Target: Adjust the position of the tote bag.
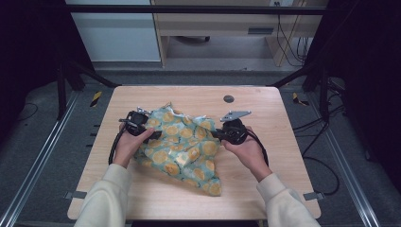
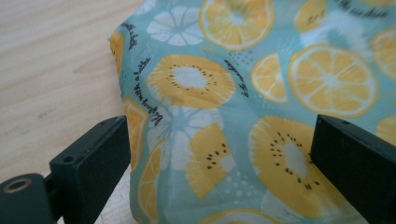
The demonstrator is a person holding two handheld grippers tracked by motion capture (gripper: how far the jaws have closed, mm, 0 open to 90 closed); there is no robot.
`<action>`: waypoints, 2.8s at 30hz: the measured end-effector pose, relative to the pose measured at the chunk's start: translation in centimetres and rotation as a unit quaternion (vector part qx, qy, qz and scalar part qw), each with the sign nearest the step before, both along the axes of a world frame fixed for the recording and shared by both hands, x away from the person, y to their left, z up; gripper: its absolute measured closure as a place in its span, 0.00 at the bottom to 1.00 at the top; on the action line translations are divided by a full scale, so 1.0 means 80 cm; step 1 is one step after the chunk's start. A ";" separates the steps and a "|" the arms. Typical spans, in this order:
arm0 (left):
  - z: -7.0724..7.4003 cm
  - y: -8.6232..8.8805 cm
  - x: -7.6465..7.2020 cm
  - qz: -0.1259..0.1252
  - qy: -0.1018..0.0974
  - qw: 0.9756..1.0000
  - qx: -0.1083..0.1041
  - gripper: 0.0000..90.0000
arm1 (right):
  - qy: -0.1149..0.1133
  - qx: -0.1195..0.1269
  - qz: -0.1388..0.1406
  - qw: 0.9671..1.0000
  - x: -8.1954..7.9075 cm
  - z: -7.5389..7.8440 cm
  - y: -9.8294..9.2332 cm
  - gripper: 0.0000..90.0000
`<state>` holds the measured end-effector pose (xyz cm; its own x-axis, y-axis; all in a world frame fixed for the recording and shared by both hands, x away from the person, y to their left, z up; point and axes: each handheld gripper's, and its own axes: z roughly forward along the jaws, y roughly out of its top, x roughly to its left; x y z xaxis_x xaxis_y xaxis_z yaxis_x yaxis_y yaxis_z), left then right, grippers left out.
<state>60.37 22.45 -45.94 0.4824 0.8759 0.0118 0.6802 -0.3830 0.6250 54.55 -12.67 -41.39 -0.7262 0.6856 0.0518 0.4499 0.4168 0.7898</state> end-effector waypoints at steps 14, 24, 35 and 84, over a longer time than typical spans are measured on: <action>-0.017 -0.007 -0.001 0.013 0.025 0.999 0.016 0.09 | 0.003 0.004 -0.004 1.000 0.000 0.005 -0.007 0.95; -0.014 -0.006 -0.004 0.010 0.031 0.999 0.021 0.14 | 0.003 0.006 -0.006 1.000 0.002 0.007 -0.007 0.95; -0.020 0.000 -0.001 0.015 0.041 0.999 0.031 0.15 | 0.006 0.004 -0.001 1.000 0.002 0.004 -0.004 0.95; 0.041 0.032 -0.081 -0.011 -0.098 0.995 -0.018 1.00 | -0.041 -0.018 -0.022 0.999 -0.005 0.032 -0.042 0.99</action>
<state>53.90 25.04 -42.62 0.4931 0.8665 0.0772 0.5353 -0.3721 0.7582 54.19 -16.00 -38.86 -0.6962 0.7171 -0.0315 0.4034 0.4272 0.8092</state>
